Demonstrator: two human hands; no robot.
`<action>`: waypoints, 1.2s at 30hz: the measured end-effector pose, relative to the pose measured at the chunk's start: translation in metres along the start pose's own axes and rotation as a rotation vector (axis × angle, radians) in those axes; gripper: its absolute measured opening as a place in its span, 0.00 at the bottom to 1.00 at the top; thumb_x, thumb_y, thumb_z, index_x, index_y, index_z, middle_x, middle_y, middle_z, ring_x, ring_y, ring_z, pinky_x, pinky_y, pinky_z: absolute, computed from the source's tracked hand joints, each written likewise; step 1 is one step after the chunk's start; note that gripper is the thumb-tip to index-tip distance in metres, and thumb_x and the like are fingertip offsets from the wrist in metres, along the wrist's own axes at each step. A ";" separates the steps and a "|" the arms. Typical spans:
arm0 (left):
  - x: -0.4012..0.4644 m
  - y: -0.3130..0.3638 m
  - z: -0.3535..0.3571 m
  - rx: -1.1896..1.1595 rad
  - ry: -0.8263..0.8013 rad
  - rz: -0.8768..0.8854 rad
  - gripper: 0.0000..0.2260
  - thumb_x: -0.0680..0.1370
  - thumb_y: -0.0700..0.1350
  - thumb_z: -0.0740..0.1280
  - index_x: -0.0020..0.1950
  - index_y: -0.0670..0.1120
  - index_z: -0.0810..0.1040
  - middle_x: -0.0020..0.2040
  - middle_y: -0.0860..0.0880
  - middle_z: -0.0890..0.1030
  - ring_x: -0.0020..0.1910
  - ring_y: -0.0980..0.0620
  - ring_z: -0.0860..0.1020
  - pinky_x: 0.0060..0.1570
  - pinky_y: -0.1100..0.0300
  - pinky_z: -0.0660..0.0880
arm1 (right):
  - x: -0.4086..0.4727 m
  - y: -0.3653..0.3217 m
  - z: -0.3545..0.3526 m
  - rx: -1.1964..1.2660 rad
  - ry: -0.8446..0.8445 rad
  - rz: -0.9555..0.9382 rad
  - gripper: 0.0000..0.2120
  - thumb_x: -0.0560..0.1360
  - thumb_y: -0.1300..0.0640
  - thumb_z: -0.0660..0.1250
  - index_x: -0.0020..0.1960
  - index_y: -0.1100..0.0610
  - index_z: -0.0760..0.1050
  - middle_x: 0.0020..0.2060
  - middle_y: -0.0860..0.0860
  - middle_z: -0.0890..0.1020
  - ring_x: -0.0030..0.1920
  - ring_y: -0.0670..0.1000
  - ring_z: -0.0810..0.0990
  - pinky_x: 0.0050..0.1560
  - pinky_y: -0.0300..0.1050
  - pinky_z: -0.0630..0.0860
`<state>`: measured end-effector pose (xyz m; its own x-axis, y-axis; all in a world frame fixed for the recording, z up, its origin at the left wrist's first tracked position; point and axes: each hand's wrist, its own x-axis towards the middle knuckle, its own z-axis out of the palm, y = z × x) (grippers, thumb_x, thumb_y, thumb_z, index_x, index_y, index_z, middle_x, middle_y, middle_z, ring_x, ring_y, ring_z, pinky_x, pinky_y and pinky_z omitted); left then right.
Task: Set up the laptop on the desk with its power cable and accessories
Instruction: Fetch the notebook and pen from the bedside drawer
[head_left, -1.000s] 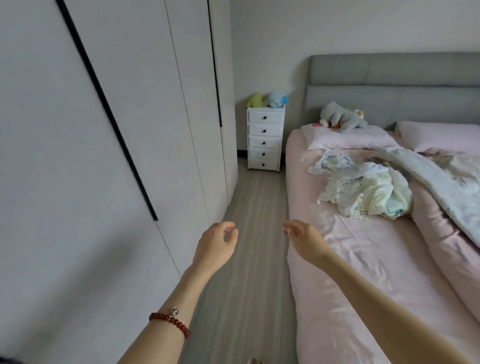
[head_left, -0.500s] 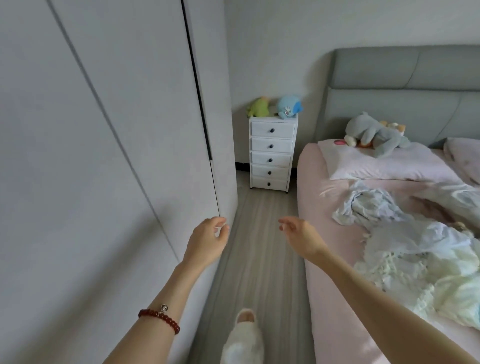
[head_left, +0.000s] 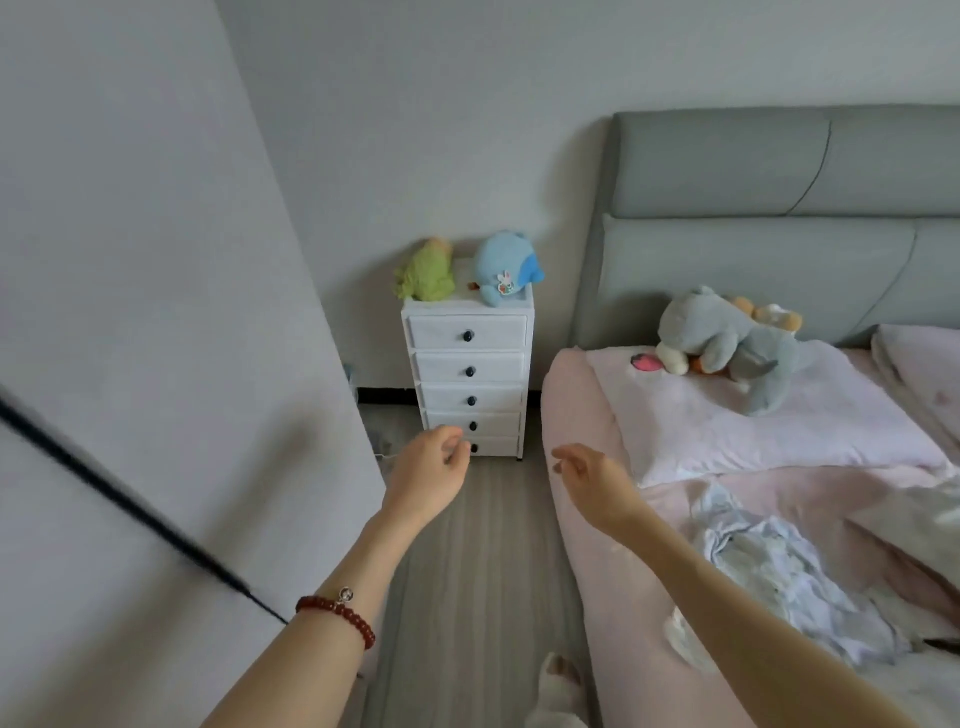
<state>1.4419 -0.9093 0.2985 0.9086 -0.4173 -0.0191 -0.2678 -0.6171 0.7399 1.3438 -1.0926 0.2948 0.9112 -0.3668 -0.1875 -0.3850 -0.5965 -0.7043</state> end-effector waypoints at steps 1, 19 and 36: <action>0.042 0.000 0.013 -0.001 -0.005 0.009 0.13 0.78 0.47 0.60 0.61 0.46 0.75 0.58 0.48 0.80 0.54 0.52 0.78 0.52 0.61 0.71 | 0.040 0.005 -0.007 -0.002 0.007 0.001 0.16 0.80 0.60 0.53 0.64 0.58 0.71 0.58 0.55 0.79 0.58 0.55 0.77 0.59 0.45 0.72; 0.451 -0.095 0.143 0.072 0.112 -0.495 0.18 0.79 0.49 0.58 0.66 0.43 0.70 0.63 0.43 0.75 0.61 0.45 0.73 0.60 0.51 0.70 | 0.497 0.057 0.002 -0.278 -0.126 -0.040 0.24 0.78 0.60 0.53 0.73 0.57 0.56 0.72 0.54 0.62 0.71 0.54 0.60 0.69 0.49 0.61; 0.551 -0.160 0.210 0.114 0.153 -0.655 0.12 0.79 0.47 0.59 0.47 0.40 0.78 0.44 0.42 0.82 0.44 0.41 0.79 0.44 0.50 0.73 | 0.590 0.085 0.058 -0.714 -0.207 0.035 0.35 0.77 0.56 0.53 0.73 0.57 0.31 0.74 0.54 0.35 0.74 0.54 0.33 0.73 0.55 0.39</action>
<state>1.9179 -1.1802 0.0280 0.9275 0.1605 -0.3375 0.3288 -0.7800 0.5325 1.8571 -1.3180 0.0849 0.8785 -0.2940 -0.3766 -0.3514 -0.9316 -0.0925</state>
